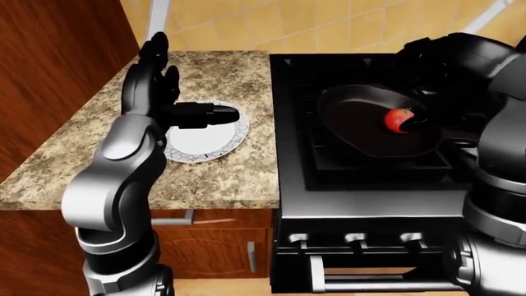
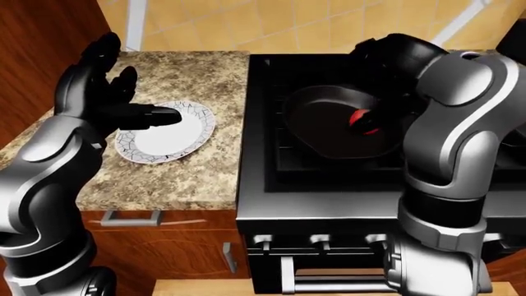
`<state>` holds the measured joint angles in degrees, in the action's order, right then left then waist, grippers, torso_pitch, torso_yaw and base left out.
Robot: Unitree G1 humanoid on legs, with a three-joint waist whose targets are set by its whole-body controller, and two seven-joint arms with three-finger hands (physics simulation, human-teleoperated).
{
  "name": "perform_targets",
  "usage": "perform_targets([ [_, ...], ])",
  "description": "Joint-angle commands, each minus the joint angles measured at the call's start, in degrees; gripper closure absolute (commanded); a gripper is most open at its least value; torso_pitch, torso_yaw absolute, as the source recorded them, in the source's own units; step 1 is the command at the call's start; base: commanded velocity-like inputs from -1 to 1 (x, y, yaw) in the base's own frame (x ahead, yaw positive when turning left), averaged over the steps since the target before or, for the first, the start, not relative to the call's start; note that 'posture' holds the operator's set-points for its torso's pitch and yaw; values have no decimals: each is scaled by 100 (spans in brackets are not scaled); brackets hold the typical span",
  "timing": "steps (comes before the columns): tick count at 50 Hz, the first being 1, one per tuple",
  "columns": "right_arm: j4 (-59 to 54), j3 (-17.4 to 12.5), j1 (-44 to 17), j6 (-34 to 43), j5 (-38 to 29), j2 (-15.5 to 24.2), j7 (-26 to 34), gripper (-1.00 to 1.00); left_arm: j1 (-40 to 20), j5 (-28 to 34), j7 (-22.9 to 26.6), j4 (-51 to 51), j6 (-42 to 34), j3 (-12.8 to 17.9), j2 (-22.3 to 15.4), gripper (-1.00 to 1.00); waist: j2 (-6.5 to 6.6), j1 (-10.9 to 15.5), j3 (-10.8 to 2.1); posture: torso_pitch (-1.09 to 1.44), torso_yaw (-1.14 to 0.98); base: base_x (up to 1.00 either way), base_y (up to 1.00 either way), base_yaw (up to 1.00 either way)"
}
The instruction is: Pick the tomato from the pan and place it on the plate.
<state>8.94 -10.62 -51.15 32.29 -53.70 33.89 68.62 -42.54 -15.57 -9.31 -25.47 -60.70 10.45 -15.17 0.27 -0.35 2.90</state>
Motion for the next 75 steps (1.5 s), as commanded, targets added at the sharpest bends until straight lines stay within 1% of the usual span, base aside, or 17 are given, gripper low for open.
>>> perform_targets([
  [1,146,-78,-167,-44,-32,77,-66,-36,-189,5,-7,-166,152,50,-55,-100,-15,1,-158,0,0,0,0,0],
  [7,184,-88,-52,-94,-38,36,-107,-33,-186,3,-7,-158,164,50,-59,-100,-16,0,-158,0,0,0,0,0],
  [15,204,-79,131,-329,-115,-10,-243,-36,-170,3,-9,-159,180,44,-58,-100,-15,1,-164,0,0,0,0,0],
  [21,164,-80,76,-379,-155,-32,-216,-35,-165,5,-9,-158,182,40,-52,-100,-9,-3,-166,0,0,0,0,0],
  [22,128,-91,87,-416,-139,-33,-255,-19,-153,5,-11,-170,180,39,-47,-100,-9,-2,-164,0,0,0,0,0],
  [23,135,-83,65,-401,-151,-25,-221,-18,-152,5,-13,-172,177,41,-45,-100,-10,0,-165,0,0,0,0,0],
  [27,58,-93,76,-472,-138,-22,-283,-24,-196,-5,-20,-166,139,42,-50,-100,-15,-2,-169,0,0,0,0,0],
  [33,144,-71,75,-432,-181,-53,-207,-26,-156,12,-12,-177,161,14,-31,-100,-17,0,-171,0,0,0,0,0],
  [37,125,-59,136,-473,-194,-114,-295,-30,-172,21,6,-132,189,23,-40,-100,-14,0,-171,0,0,0,0,0],
  [43,83,-48,155,-598,-245,-119,-333,-29,-186,15,6,-137,174,41,-52,-100,-16,-2,-175,0,0,0,0,0],
  [49,-96,-49,224,-675,-268,-198,-506,-28,-199,-7,-9,-164,138,55,-60,-100,-15,-2,-180,0,0,0,0,0],
  [56,-449,-11,119,-695,-254,-216,-725,-25,-189,-10,-5,-150,158,54,-68,-100,-11,-2,-188,0,0,0,0,0],
  [75,-1215,-9,17,-1005,-197,-75,-1289,-29,-197,-10,-8,-122,177,45,-67,-100,-25,7,-194,0,0,0,0,0],
])
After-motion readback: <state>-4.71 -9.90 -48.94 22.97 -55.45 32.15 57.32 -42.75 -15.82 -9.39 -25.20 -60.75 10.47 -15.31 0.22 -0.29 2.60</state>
